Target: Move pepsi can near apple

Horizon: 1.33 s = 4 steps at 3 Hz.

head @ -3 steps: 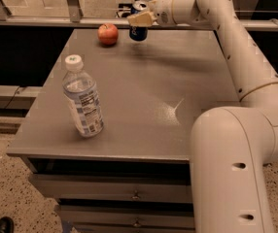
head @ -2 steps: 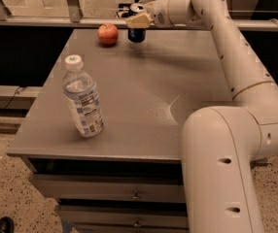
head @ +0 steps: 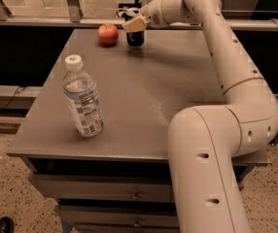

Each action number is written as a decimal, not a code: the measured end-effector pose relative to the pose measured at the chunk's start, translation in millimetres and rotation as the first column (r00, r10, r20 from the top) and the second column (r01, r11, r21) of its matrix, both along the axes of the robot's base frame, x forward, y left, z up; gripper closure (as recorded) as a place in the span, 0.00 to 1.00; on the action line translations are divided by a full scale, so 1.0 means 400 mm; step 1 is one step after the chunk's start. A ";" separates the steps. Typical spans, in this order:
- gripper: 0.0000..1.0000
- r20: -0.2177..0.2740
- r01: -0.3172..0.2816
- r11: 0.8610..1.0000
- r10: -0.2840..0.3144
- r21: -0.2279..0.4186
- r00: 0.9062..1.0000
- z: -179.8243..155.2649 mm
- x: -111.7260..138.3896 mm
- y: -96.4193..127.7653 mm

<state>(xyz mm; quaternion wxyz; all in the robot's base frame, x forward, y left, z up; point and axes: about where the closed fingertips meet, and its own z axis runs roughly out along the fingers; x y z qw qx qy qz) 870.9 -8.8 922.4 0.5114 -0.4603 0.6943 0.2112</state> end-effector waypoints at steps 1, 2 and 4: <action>0.28 -0.007 -0.008 0.999 0.008 -0.032 1.000 -0.009 -0.002 0.004; 0.01 -0.017 -0.020 0.999 0.020 -0.036 1.000 -0.018 -0.003 0.016; 0.00 -0.035 -0.030 0.999 0.029 -0.029 0.999 -0.014 -0.022 -0.013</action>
Offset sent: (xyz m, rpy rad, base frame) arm 0.0163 -0.0032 0.0048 -0.0408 0.0164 0.0228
